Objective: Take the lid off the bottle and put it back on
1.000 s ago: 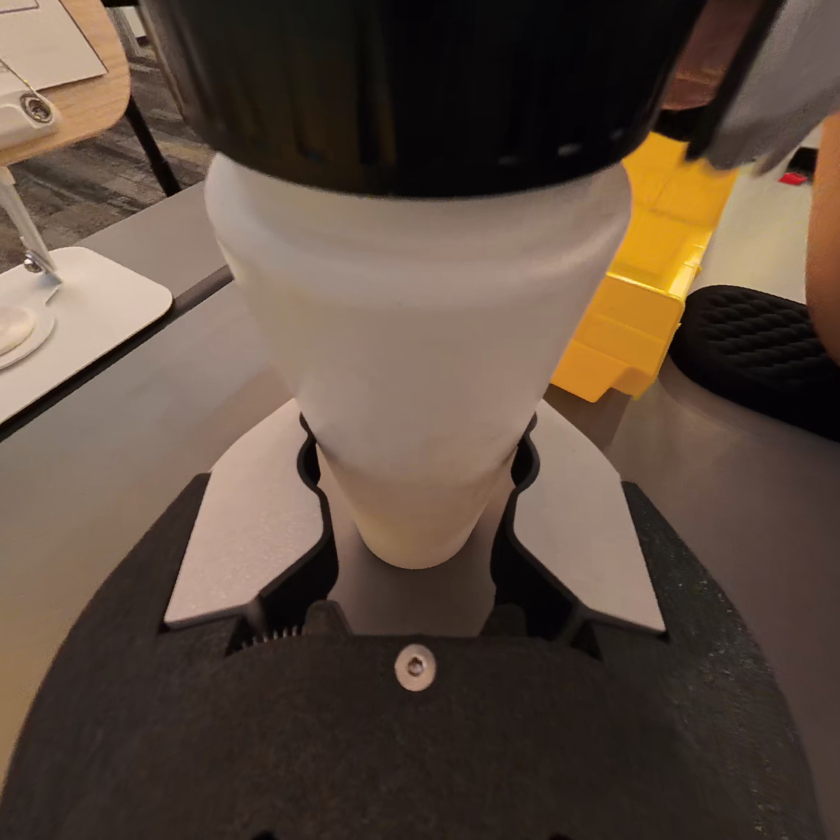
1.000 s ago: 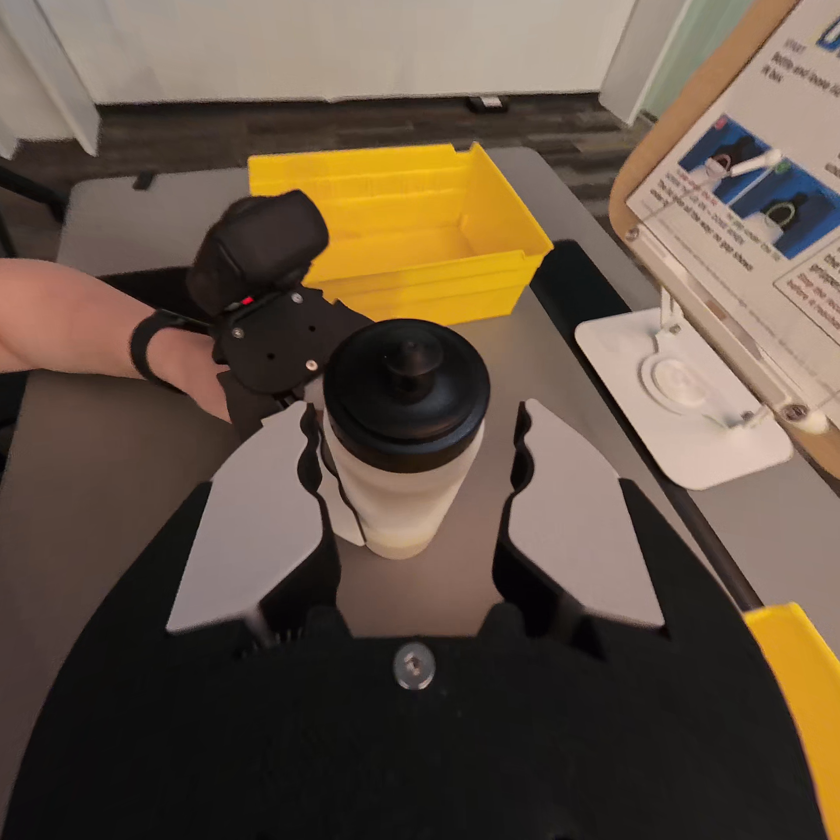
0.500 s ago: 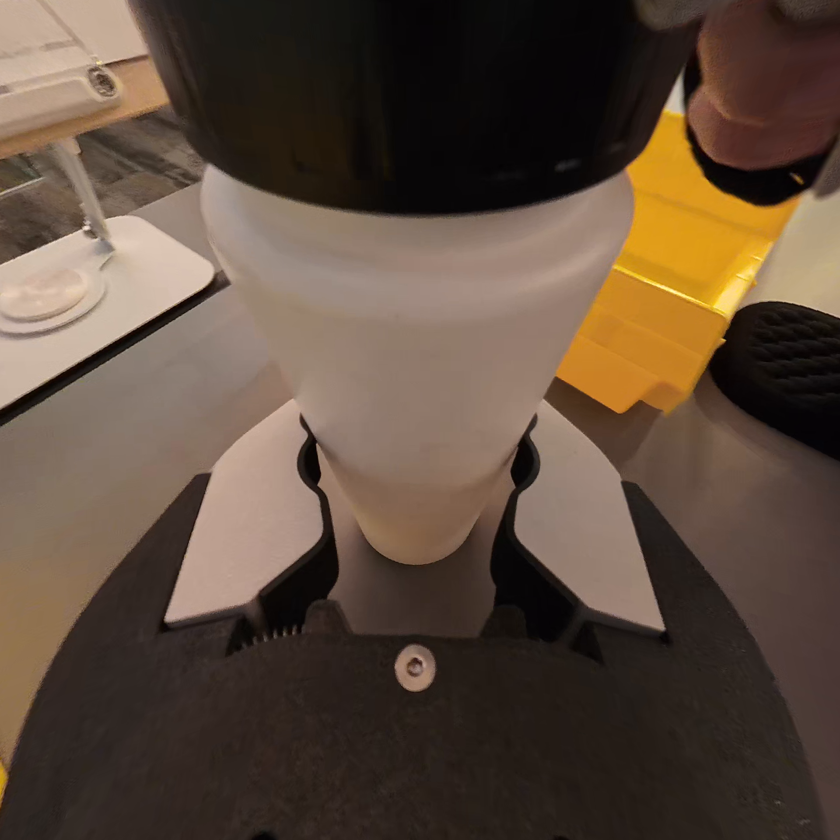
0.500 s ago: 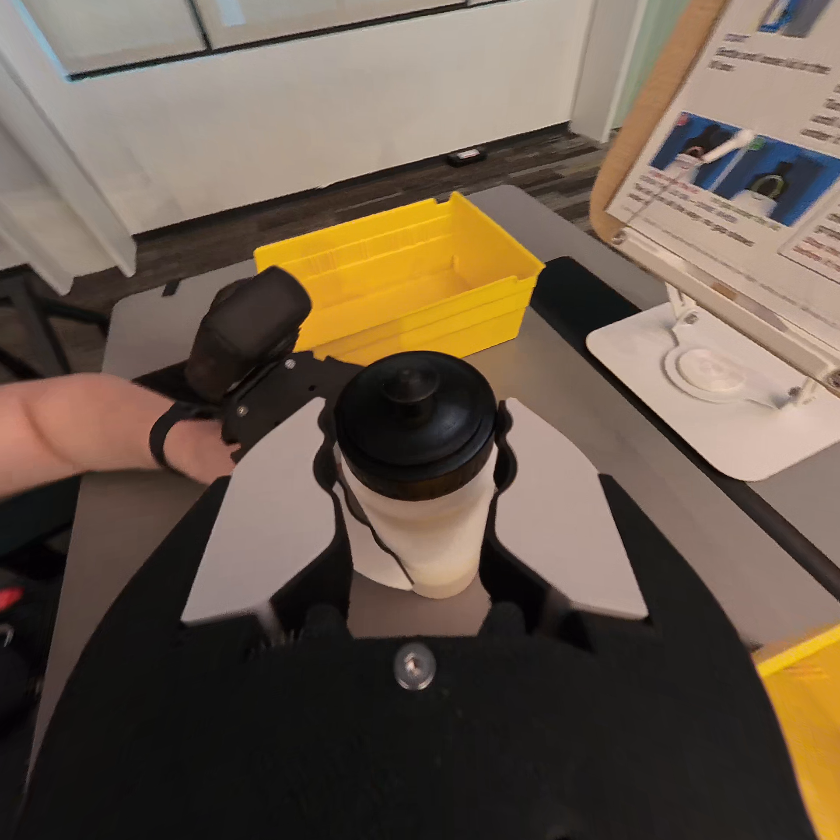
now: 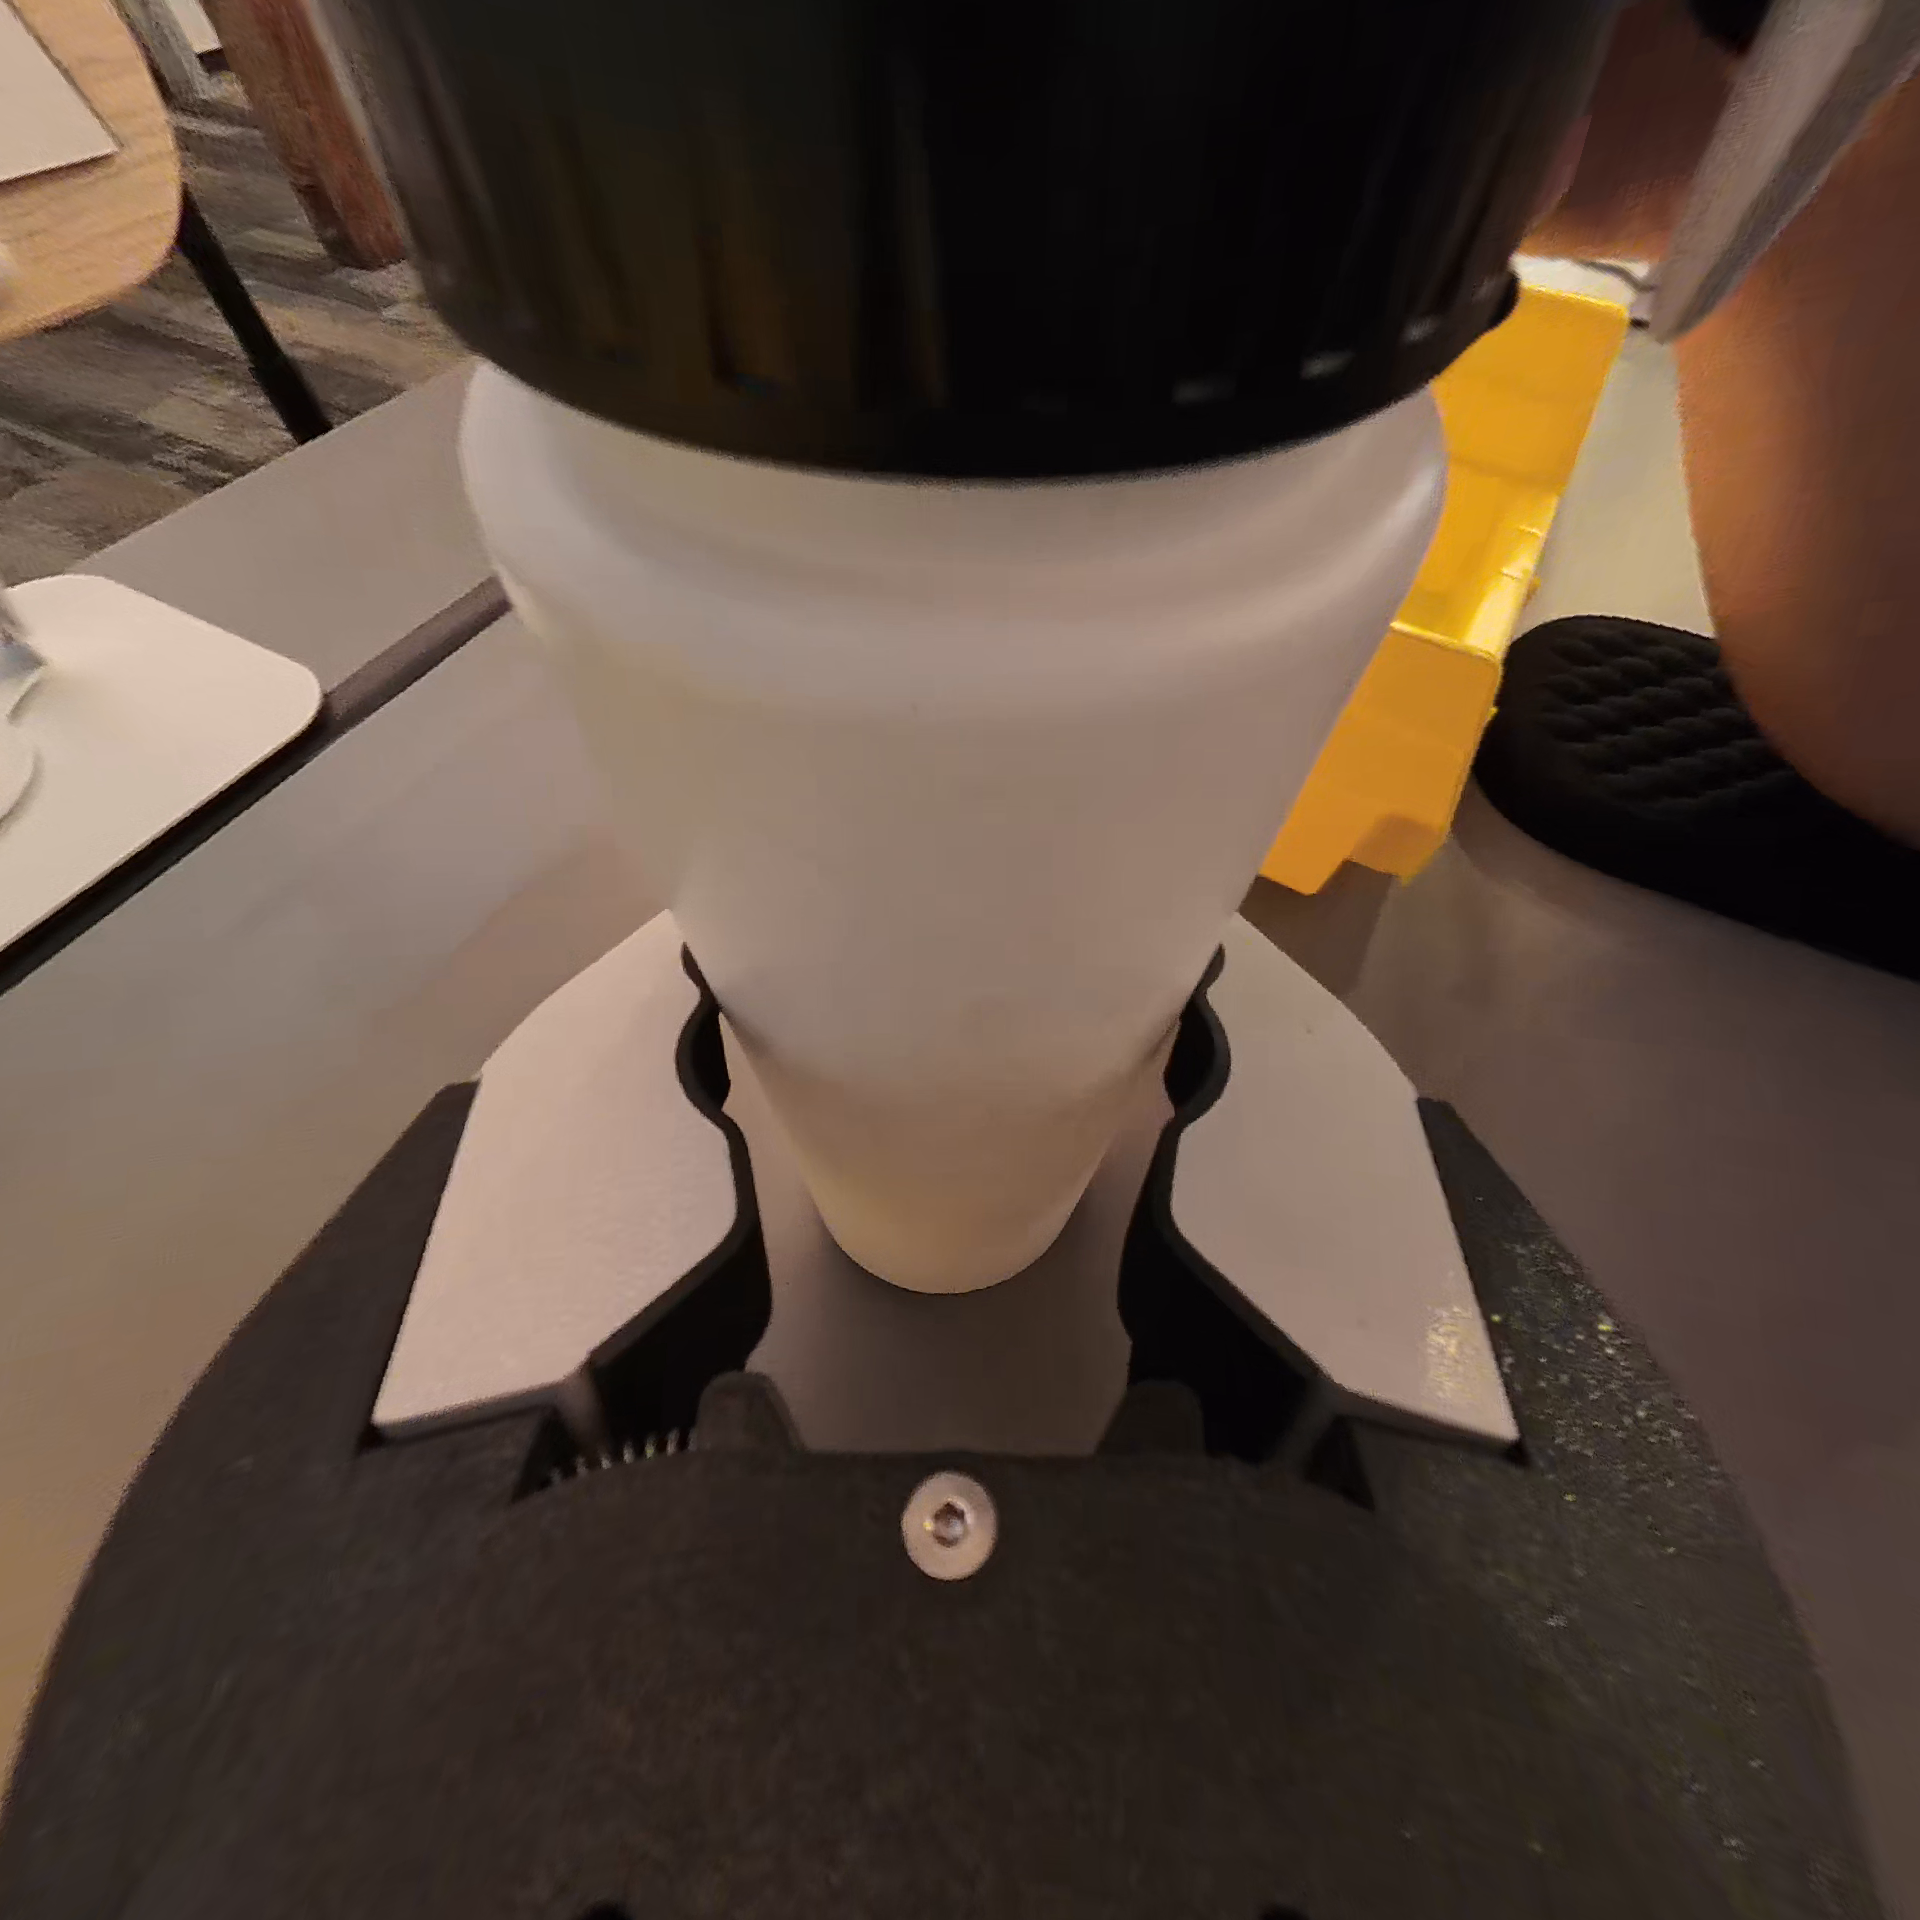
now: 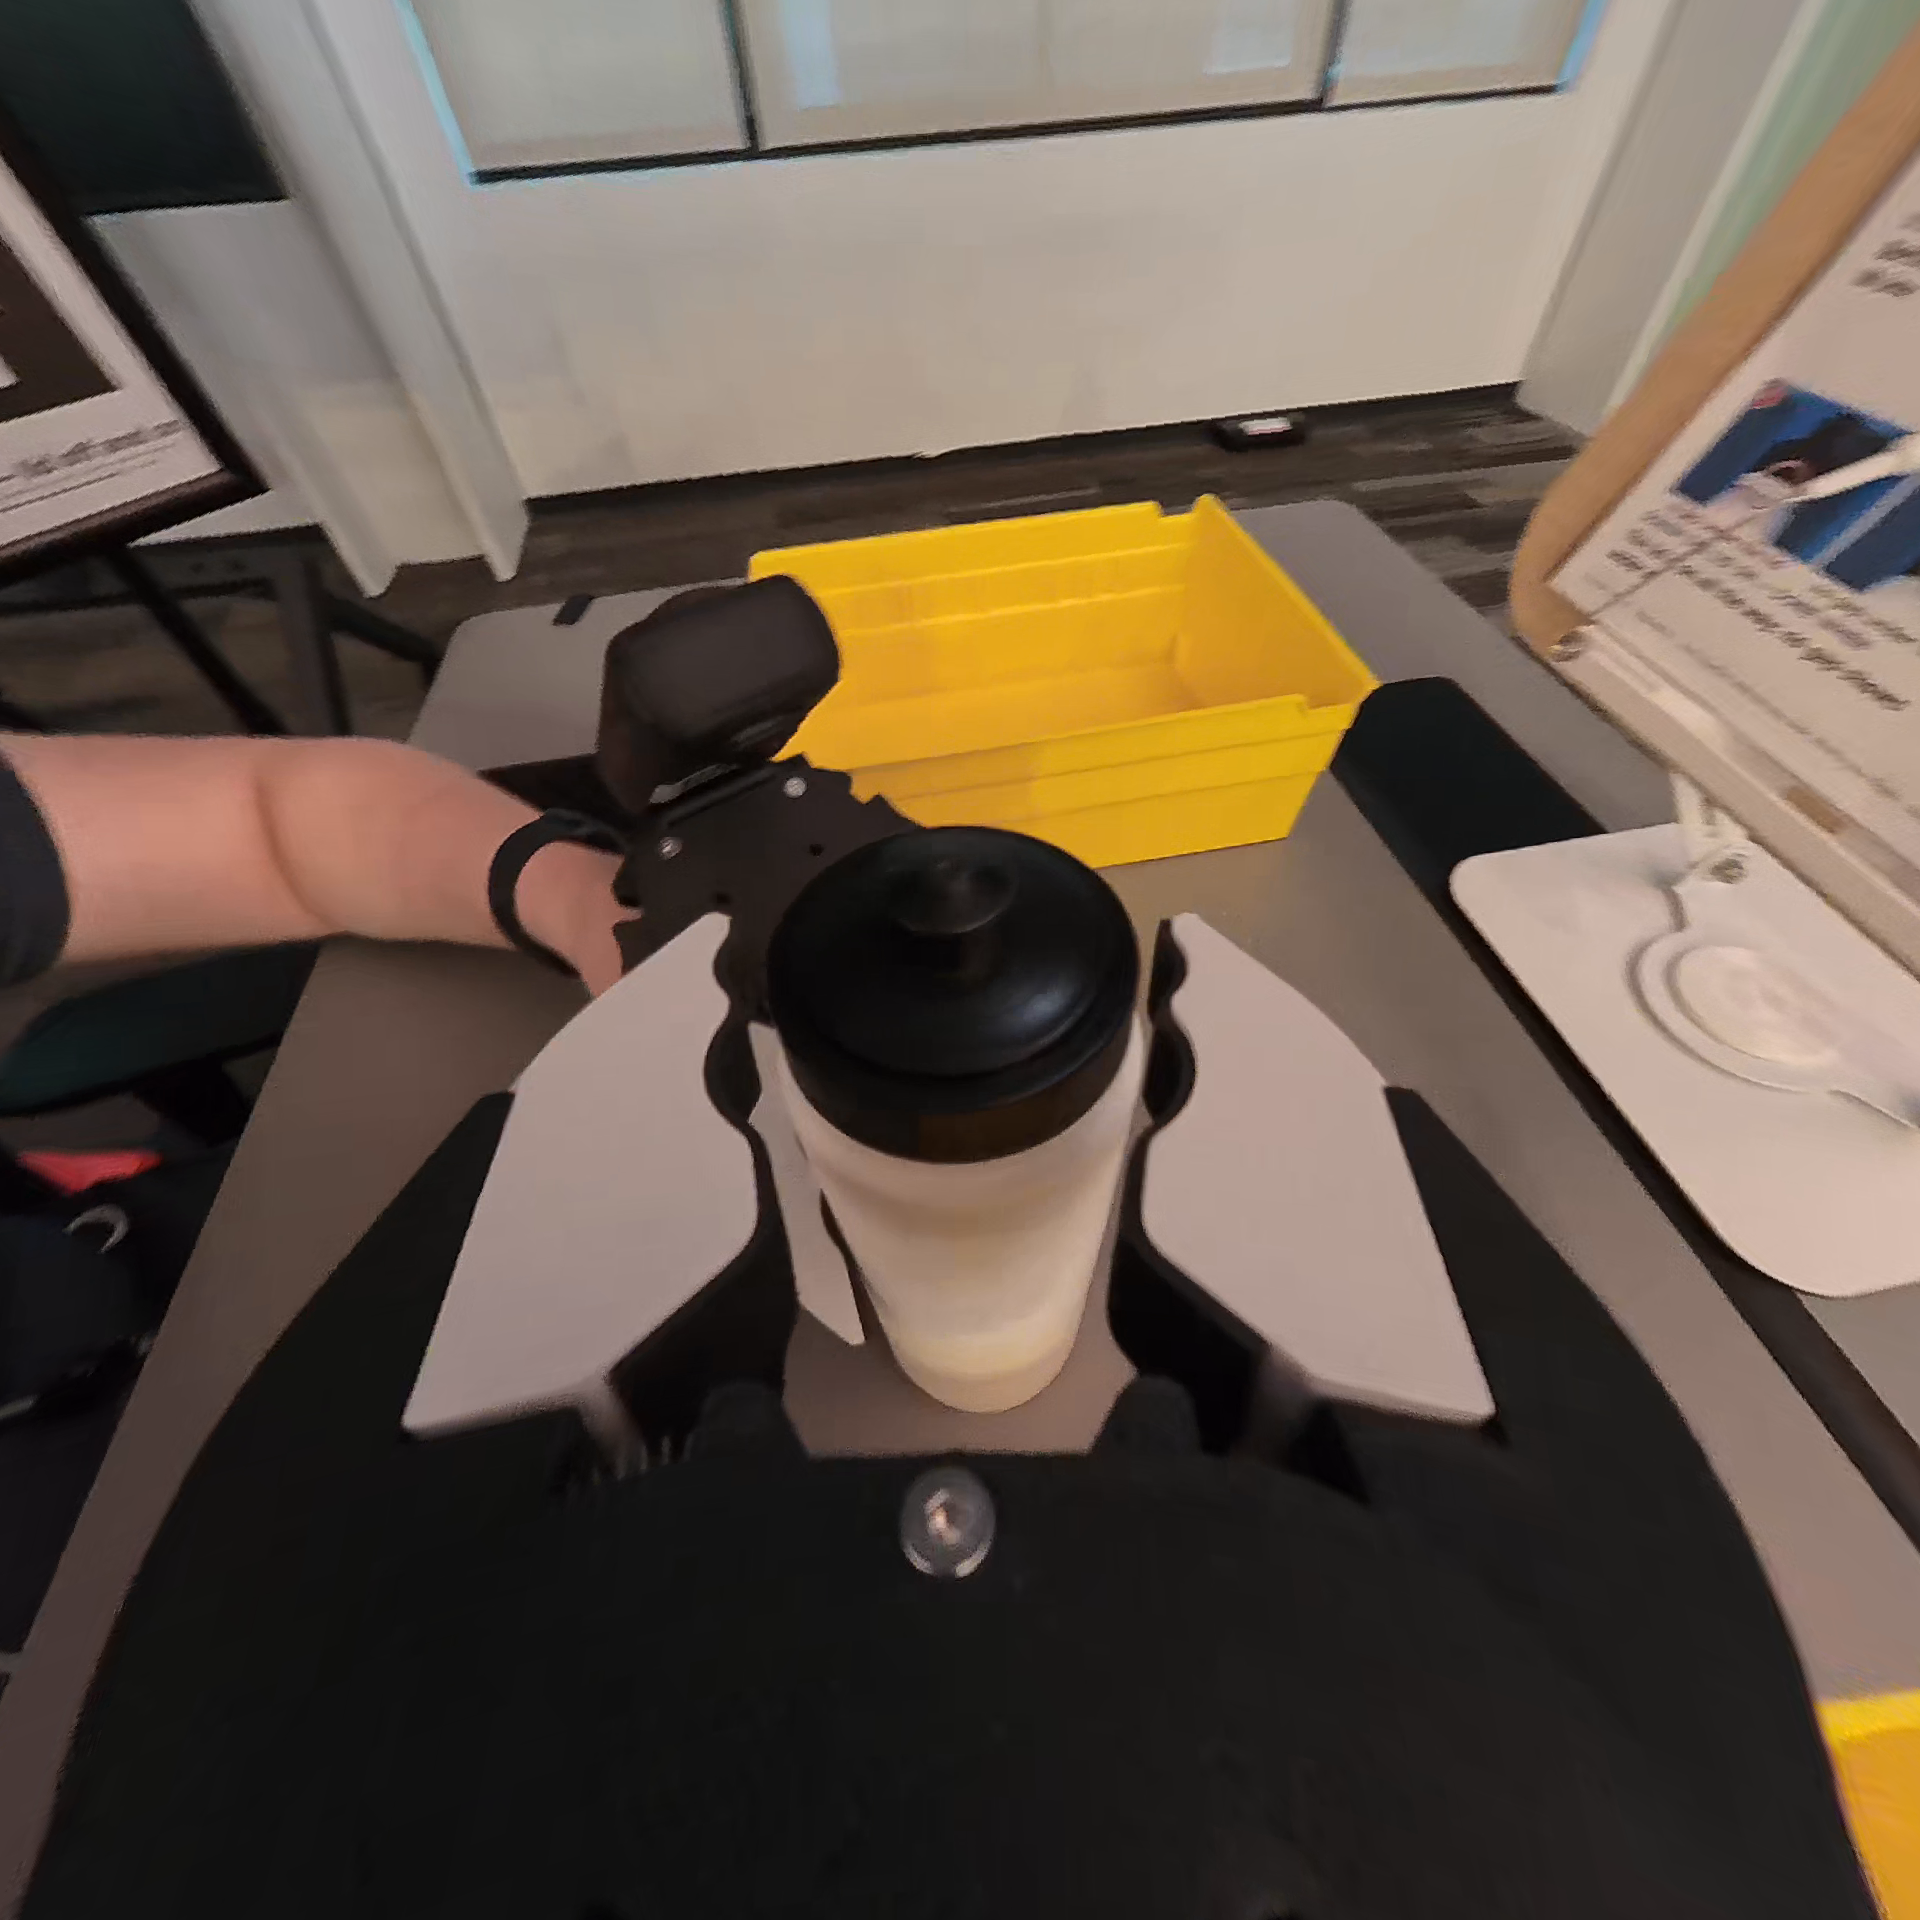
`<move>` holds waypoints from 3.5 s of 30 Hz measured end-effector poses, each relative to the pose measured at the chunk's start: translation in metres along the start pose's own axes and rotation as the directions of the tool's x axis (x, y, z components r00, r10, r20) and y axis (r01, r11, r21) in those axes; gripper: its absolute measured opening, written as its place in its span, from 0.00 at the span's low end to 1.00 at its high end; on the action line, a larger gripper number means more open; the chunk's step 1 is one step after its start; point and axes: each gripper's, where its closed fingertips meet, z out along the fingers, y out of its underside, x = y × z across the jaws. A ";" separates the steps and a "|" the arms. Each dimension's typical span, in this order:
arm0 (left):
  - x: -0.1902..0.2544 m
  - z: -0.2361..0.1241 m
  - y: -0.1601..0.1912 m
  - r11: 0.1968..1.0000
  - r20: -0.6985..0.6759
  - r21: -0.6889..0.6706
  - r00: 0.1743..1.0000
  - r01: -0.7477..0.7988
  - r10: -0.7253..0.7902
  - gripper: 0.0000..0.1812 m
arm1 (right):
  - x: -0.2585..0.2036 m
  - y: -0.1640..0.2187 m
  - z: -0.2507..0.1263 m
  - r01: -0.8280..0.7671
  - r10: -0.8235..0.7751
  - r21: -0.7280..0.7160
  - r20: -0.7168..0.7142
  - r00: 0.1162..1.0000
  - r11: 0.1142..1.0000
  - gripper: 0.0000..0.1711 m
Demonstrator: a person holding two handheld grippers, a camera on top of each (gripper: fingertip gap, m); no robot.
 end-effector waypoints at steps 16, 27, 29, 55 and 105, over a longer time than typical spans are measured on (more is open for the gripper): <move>-0.014 -0.008 0.001 0.992 0.076 -0.010 0.989 0.129 -0.127 0.46 | 0.016 -0.001 0.017 -0.041 0.038 -0.003 -0.298 0.954 0.999 0.42; 0.025 -0.022 -0.025 0.862 -0.455 -0.038 0.759 0.506 -0.466 0.46 | 0.039 -0.033 -0.044 -0.393 0.383 0.315 0.095 0.919 0.864 0.44; 0.027 -0.020 -0.021 0.889 -0.441 -0.040 0.790 0.456 -0.426 0.46 | 0.035 -0.028 -0.036 -0.387 0.370 0.278 0.111 0.922 0.879 0.44; -0.024 -0.008 0.004 0.994 0.214 -0.009 0.971 0.108 -0.103 0.47 | 0.013 0.003 0.022 -0.116 0.123 0.064 -0.112 0.986 0.991 0.43; -0.031 -0.010 0.006 0.994 0.214 -0.040 0.972 0.106 -0.095 0.46 | 0.020 -0.001 0.030 -0.037 0.074 0.129 -0.298 0.952 0.991 0.44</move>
